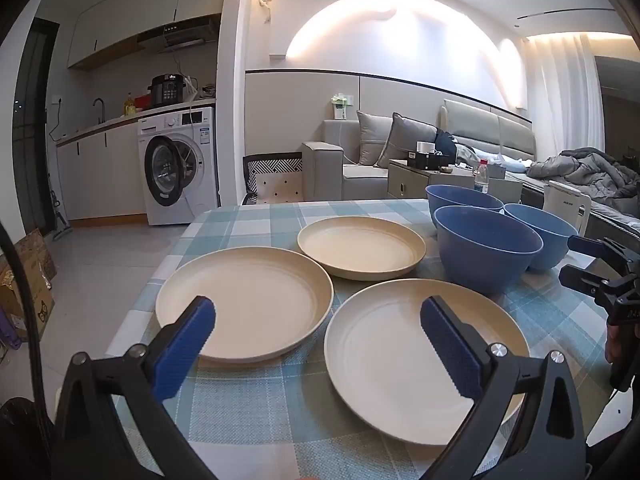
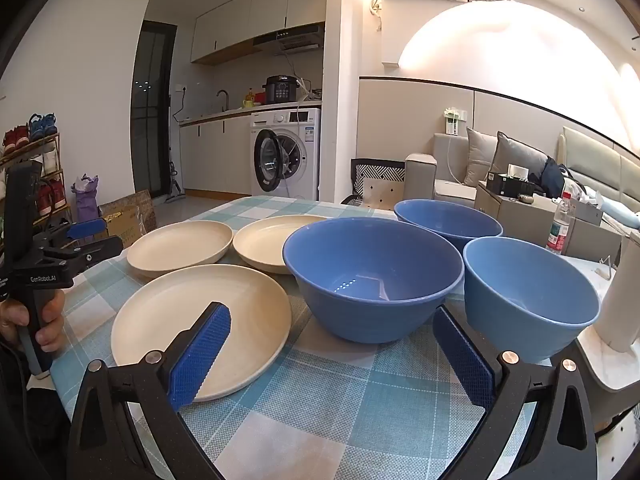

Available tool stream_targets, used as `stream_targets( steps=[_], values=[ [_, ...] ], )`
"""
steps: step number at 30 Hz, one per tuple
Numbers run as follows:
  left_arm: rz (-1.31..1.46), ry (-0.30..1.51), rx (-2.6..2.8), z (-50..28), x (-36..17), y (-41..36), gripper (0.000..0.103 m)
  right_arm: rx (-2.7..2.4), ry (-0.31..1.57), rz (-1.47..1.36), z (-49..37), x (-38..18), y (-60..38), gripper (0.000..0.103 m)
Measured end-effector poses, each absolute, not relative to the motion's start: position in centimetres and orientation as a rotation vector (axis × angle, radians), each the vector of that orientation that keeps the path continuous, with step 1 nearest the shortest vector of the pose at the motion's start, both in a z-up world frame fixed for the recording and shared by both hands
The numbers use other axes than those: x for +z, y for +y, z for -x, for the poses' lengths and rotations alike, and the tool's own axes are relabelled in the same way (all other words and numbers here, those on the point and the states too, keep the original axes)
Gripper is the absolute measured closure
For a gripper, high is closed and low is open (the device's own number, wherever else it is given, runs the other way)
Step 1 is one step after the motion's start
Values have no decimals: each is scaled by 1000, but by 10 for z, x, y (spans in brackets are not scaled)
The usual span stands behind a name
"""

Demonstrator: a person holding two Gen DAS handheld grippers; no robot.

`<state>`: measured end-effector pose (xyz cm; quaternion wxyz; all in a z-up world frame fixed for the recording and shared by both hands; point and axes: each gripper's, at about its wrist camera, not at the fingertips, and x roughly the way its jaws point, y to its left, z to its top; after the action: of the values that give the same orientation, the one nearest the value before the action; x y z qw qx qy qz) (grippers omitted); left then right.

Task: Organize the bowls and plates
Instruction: 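Move both tools forward over the table toward the cream plates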

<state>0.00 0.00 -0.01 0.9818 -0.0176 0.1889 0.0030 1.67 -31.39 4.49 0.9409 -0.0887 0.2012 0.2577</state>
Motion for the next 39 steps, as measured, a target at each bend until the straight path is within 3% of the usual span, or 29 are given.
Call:
stream_targets(
  steps=[39],
  values=[
    [70, 380, 11, 1, 0, 3, 0, 503, 431, 193, -15, 49, -316, 0]
  ],
)
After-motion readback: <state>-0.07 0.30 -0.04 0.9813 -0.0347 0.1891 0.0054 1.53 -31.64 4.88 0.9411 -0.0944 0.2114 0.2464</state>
